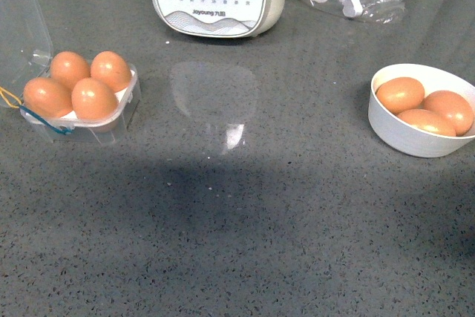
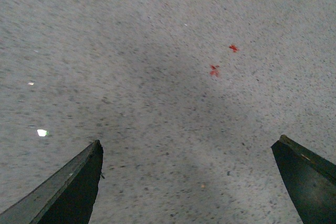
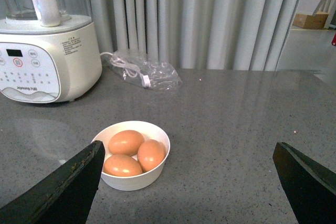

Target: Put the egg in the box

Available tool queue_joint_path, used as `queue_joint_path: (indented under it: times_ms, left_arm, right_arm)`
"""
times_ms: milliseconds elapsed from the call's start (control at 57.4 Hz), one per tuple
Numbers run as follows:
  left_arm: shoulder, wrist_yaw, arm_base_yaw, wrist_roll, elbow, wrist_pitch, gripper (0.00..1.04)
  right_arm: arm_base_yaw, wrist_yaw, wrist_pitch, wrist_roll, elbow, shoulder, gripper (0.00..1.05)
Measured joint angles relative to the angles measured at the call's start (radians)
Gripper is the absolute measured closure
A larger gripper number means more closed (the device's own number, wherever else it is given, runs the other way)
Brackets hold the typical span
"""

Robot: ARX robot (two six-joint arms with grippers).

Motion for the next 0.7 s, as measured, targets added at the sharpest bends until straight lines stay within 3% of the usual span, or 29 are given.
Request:
queue_joint_path:
  times_ms: [209, 296, 645, 680, 697]
  left_arm:
    - [0.025, 0.153, -0.111, -0.077, 0.069, -0.13, 0.07]
    - [-0.001, 0.146, -0.125, -0.105, 0.069, -0.146, 0.07]
    - [-0.185, 0.053, 0.014, -0.057, -0.076, -0.029, 0.07]
    - [-0.192, 0.09, 0.024, -0.029, -0.099, 0.006, 0.09]
    - [-0.191, 0.167, 0.037, 0.002, -0.126, 0.085, 0.12]
  right_arm:
    - [0.0, -0.001, 0.0, 0.0, 0.0, 0.0, 0.07]
    - [0.0, 0.0, 0.0, 0.0, 0.0, 0.0, 0.07]
    - [0.0, 0.0, 0.0, 0.0, 0.0, 0.0, 0.07]
    - [0.0, 0.0, 0.0, 0.0, 0.0, 0.0, 0.07]
    - [0.0, -0.001, 0.0, 0.0, 0.0, 0.0, 0.07]
